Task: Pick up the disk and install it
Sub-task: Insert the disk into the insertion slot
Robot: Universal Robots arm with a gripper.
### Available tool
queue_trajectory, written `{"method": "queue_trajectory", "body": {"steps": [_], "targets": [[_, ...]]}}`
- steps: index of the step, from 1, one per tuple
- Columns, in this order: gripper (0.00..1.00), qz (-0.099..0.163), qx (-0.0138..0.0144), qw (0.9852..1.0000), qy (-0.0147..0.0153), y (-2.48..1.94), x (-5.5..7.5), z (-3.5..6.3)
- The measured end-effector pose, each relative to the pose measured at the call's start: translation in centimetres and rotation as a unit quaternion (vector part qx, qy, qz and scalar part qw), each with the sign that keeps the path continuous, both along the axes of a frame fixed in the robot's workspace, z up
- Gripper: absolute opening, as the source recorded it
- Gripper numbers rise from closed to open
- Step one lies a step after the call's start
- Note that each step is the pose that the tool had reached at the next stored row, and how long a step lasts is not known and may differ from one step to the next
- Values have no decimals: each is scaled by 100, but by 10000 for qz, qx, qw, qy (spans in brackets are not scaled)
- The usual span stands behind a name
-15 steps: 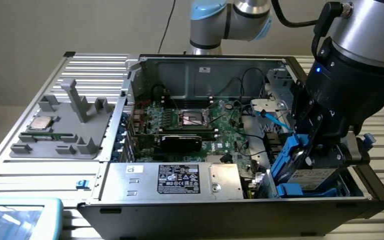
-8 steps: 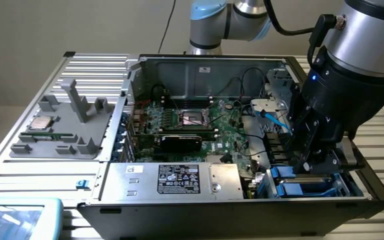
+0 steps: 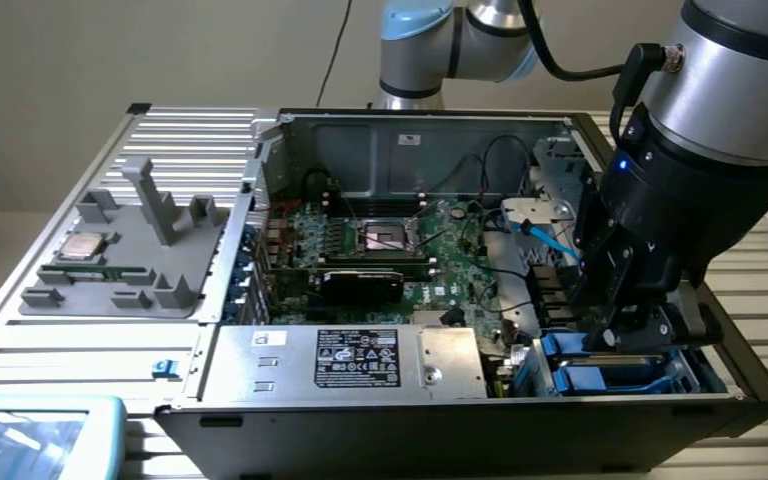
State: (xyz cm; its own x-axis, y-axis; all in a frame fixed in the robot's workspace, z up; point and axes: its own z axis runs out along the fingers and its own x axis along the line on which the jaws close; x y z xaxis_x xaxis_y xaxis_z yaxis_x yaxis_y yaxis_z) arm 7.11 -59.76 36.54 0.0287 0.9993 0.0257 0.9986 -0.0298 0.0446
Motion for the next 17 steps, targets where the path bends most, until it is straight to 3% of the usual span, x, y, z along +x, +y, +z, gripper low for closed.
{"method": "queue_trajectory", "body": {"steps": [10, 12, 15, 17], "targets": [[45, 0, 2, 10000, 1, 0, 1, 0], [45, -1, 4, 10000, 26, -4, 27, 12], [45, 0, 5, 10000, 67, -5, 80, 112], [45, -1, 4, 10000, 68, -5, 85, 203]]}}
